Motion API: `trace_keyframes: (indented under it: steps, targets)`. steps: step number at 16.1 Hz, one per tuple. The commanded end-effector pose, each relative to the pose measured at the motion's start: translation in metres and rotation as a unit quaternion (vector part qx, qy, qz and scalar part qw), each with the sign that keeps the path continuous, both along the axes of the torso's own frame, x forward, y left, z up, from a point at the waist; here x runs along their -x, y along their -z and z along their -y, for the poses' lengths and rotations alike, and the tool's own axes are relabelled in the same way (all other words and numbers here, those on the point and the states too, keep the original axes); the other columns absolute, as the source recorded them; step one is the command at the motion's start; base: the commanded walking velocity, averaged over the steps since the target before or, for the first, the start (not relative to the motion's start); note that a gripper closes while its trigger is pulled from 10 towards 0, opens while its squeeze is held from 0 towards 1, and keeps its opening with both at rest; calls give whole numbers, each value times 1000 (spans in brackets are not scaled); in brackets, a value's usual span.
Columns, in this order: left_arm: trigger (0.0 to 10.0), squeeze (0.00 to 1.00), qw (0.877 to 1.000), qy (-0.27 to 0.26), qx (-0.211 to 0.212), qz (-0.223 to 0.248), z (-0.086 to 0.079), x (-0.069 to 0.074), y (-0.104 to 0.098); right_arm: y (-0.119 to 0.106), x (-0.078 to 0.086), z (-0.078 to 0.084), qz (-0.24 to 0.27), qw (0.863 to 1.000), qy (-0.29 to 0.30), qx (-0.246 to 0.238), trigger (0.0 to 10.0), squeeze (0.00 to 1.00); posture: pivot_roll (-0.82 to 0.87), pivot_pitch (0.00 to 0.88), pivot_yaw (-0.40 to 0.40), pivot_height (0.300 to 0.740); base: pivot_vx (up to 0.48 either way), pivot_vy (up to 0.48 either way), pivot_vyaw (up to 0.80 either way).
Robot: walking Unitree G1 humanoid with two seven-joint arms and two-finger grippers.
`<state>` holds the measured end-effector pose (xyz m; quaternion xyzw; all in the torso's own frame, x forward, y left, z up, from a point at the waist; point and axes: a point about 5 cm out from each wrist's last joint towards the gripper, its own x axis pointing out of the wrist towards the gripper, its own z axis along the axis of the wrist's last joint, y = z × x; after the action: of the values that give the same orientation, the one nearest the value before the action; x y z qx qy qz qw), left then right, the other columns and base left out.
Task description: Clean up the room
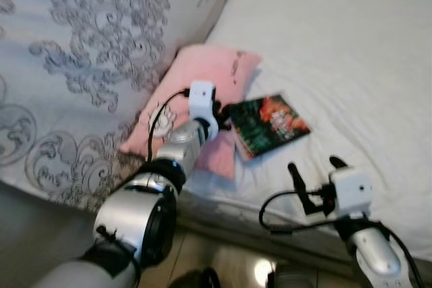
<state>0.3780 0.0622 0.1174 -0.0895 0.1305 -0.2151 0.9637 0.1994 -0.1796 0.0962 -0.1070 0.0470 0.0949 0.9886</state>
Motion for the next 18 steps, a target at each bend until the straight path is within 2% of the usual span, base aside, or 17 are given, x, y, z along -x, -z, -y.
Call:
trace_keyframes:
  steps: [1,4,6,7,8,10,11,12,13,15,16,17,18]
  targets:
    - [10000,1000,1000,-10,-13,-3,-7,0,3,1,3,-4,-6,1000,-5,-4,10000,55,-332,124,190,740,0,0,0]
    - [10000,1000,999,1,-29,16,-2,-3,-5,2,4,-5,-8,1000,-4,-3,10000,63,-335,120,197,740,0,0,0]
    - [10000,1000,999,-3,-31,20,-6,-5,-8,1,2,-5,-5,1000,-1,-4,10000,59,-335,112,202,740,0,0,0]
    - [10000,0,999,-1,-34,32,-10,-7,-11,0,0,-5,-2,1000,2,-6,10000,59,-330,103,206,740,0,0,0]
    - [10000,0,999,1,-32,42,-13,-8,-14,1,-2,-5,0,1000,4,-7,10000,59,-322,90,212,740,0,0,0]
    - [10000,0,991,8,-10,132,-33,-14,-45,3,-13,-9,9,1000,8,-18,10000,59,-281,30,223,740,0,0,0]
    - [10000,0,987,6,-6,158,-38,-11,-54,4,-18,-11,13,1000,7,-22,10000,55,-261,0,225,740,0,0,0]
    - [10000,0,981,3,5,193,-46,0,-66,3,-26,-14,20,999,5,-28,10000,59,-247,0,228,740,0,0,0]
    - [10000,0,978,-5,15,210,-55,22,-66,1,-36,-14,28,999,12,-39,10000,59,-225,0,229,740,0,0,0]
    - [10000,0,975,-10,5,221,-61,40,-60,1,-44,-14,31,998,20,-49,10000,59,-208,0,224,740,0,0,0]
    - [10000,0,977,-18,-8,212,-65,51,-48,1,-48,-15,33,998,21,-52,10000,59,-199,0,221,740,0,0,0]
    - [10000,0,982,-48,-35,182,-75,73,-19,2,-56,-17,36,998,20,-56,10000,59,-181,0,208,740,0,0,0]
    - [10000,0,983,-76,-35,164,-78,87,-5,2,-61,-19,38,997,20,-60,10000,59,-171,0,202,740,0,0,0]
